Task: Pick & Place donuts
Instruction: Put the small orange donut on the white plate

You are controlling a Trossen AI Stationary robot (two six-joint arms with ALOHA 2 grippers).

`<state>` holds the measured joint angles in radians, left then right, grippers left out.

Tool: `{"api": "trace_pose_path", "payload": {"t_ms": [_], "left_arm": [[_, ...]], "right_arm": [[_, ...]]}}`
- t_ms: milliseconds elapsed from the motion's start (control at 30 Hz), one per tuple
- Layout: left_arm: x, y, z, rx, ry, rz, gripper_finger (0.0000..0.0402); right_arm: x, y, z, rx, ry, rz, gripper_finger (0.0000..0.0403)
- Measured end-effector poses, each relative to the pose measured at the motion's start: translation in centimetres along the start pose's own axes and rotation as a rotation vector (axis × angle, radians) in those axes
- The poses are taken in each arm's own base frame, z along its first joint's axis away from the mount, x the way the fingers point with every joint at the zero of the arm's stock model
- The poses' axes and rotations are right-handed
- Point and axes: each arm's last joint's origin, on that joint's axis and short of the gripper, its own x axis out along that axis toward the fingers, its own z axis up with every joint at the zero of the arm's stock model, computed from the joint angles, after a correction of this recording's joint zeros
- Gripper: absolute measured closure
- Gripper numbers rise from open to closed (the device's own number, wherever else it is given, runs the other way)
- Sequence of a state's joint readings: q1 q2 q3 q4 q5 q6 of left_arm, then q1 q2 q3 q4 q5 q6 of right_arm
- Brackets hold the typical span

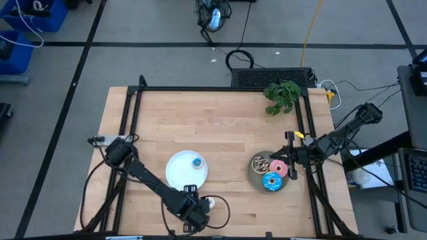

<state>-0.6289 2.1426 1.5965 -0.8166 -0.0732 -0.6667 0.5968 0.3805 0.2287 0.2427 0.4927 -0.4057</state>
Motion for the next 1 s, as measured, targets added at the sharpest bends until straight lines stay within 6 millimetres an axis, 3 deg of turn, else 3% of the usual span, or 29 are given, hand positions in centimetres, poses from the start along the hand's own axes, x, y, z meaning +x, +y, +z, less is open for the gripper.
{"api": "trace_pose_path", "payload": {"t_ms": [233,1000], "left_arm": [[1.11,0.17,-0.41,-0.011,-0.021,-0.019,0.0108],[1.19,0.14,-0.25,0.011,-0.049,-0.020,0.0108]], "right_arm": [[0.00,0.00,0.00,0.000,0.000,0.000,0.0403],[0.00,0.00,0.00,0.000,0.000,0.000,0.0403]]}}
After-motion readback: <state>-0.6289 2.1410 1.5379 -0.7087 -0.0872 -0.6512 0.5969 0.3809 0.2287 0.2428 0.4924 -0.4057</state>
